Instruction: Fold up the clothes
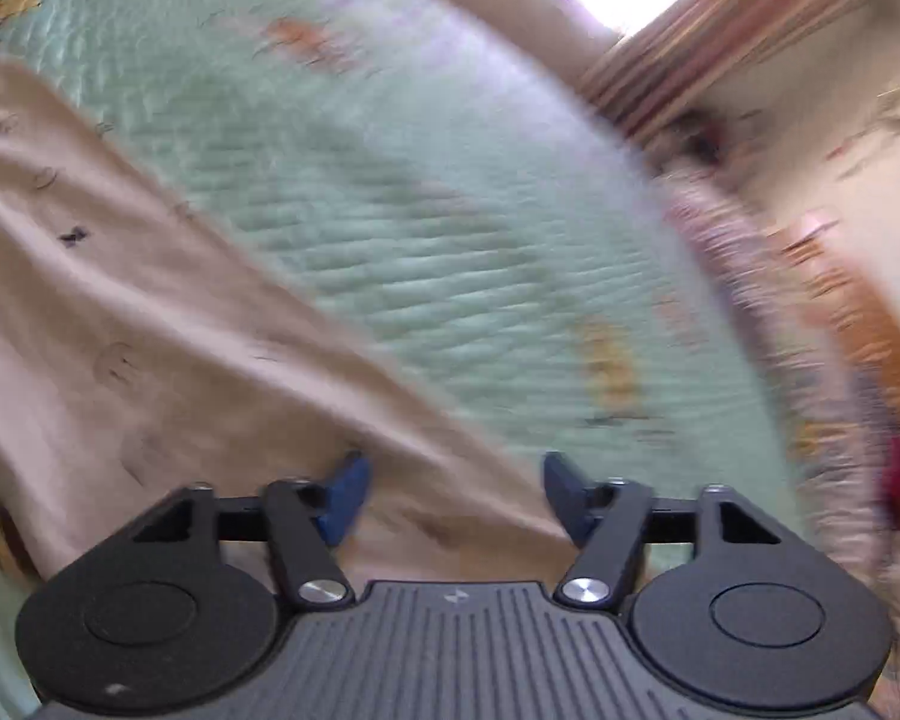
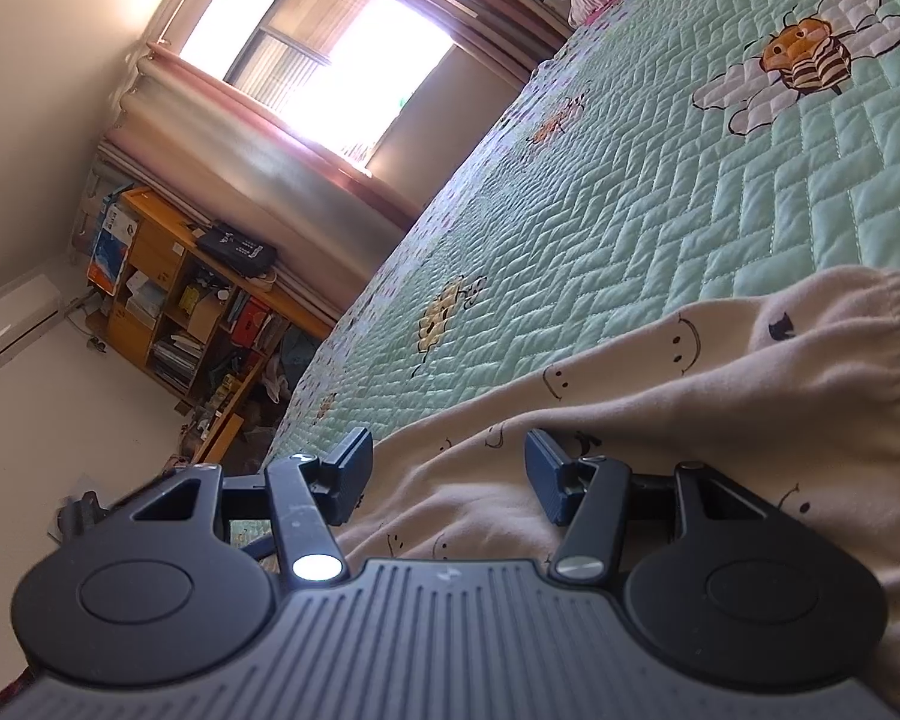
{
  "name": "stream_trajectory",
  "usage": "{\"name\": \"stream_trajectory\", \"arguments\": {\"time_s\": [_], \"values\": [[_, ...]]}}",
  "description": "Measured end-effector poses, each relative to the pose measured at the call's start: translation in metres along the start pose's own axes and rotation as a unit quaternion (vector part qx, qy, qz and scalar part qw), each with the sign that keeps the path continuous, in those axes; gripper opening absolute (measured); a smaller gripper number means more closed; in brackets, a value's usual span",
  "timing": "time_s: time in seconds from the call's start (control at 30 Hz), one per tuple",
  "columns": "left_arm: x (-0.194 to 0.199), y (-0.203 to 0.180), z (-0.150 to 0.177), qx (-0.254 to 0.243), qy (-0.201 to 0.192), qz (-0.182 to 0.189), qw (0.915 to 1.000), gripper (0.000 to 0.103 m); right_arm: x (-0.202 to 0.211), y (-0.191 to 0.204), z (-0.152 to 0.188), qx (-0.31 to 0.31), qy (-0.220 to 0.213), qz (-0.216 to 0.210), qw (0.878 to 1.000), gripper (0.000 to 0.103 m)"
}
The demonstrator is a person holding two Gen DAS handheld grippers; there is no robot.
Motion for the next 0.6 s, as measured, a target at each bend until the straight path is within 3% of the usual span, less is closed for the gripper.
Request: {"name": "stream_trajectory", "arguments": {"time_s": [0.1,0.13,0.17,0.2,0.3,0.37,0.43,0.53,0.6], "values": [[-0.012,0.038,-0.032,-0.017,-0.025,-0.072,0.997,0.002,0.0,0.001,0.0,0.001,-0.001,-0.001,1.0,0.058],[-0.006,0.044,-0.039,-0.002,-0.037,-0.07,0.9969,0.001,0.0,0.001,0.0,0.001,-0.001,-0.001,1.0,0.058],[0.002,0.048,-0.045,0.013,-0.048,-0.06,0.997,0.014,0.0,0.001,0.0,0.001,-0.002,-0.001,1.0,0.058],[0.009,0.053,-0.051,0.027,-0.059,-0.049,0.9967,0.035,0.0,0.001,0.001,0.002,-0.002,-0.001,1.0,0.059],[0.045,0.055,-0.057,0.027,-0.108,0.011,0.9937,0.06,0.0,0.002,0.001,0.003,-0.002,0.001,1.0,0.059],[0.062,0.066,-0.053,0.042,-0.119,0.014,0.9918,0.07,0.0,0.002,0.001,0.004,-0.002,0.001,1.0,0.059],[0.065,0.08,-0.049,0.055,-0.1,0.018,0.9934,0.07,0.0,0.002,0.002,0.003,-0.003,0.0,1.0,0.059],[0.044,0.099,-0.046,0.029,-0.067,-0.029,0.9969,0.067,0.0,0.002,0.002,0.005,-0.004,0.002,1.0,0.059],[0.032,0.112,-0.052,0.01,-0.065,-0.068,0.9955,0.042,-0.001,0.003,0.003,0.008,-0.004,0.004,1.0,0.059]]}}
Point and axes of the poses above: each gripper's, at about its wrist camera, not at the fingertips, and x roughly against the way its jaws point, y to its left, z to its underside, the point moved 5 cm from there along -x, roughly the way its jaws point, and after that the axes turned 5 degrees about -x, right-handed, at the moved point
